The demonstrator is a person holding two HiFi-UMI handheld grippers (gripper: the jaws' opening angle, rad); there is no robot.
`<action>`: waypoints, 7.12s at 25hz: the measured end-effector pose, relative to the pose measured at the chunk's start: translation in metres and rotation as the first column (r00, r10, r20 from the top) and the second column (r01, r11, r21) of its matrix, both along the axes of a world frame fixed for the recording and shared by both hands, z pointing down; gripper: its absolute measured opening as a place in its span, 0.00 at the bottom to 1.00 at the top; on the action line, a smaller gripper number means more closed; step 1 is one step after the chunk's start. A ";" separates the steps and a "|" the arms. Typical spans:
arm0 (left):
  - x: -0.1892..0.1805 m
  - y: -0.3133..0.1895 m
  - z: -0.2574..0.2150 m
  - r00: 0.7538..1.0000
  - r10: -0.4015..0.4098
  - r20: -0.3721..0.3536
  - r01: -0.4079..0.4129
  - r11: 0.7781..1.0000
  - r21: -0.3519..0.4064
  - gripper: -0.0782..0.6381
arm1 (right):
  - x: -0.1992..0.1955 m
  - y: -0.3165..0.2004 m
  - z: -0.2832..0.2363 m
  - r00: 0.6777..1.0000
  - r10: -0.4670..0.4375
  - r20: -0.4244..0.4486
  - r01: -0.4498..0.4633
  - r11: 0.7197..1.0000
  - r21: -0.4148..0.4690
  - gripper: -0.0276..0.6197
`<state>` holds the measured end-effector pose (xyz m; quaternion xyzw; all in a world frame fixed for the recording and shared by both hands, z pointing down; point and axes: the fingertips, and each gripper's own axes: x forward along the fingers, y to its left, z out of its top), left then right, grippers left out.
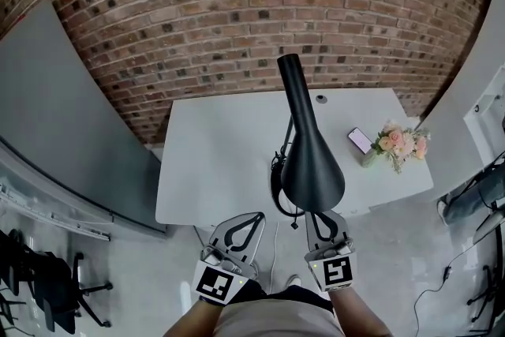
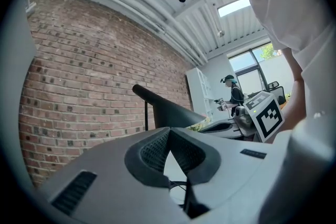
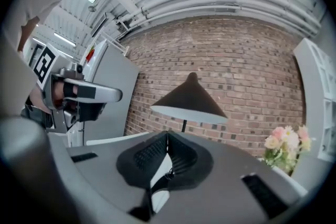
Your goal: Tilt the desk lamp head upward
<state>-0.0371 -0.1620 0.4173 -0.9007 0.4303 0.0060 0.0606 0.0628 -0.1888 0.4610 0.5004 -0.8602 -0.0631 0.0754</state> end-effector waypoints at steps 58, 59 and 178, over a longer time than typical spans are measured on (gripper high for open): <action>0.012 -0.006 -0.009 0.998 -0.056 -0.013 0.056 0.998 0.002 0.12 | -0.004 0.020 -0.106 0.994 -0.096 0.052 0.086 0.983 0.160 0.07; 0.012 -0.006 -0.011 0.998 -0.058 -0.015 0.058 0.998 0.001 0.12 | -0.004 0.020 -0.107 0.994 -0.096 0.058 0.087 0.984 0.155 0.07; 0.055 0.051 -0.033 0.976 -0.218 -0.004 0.218 0.975 0.044 0.12 | 0.037 0.065 -0.120 0.951 -0.292 0.106 0.282 0.954 0.098 0.07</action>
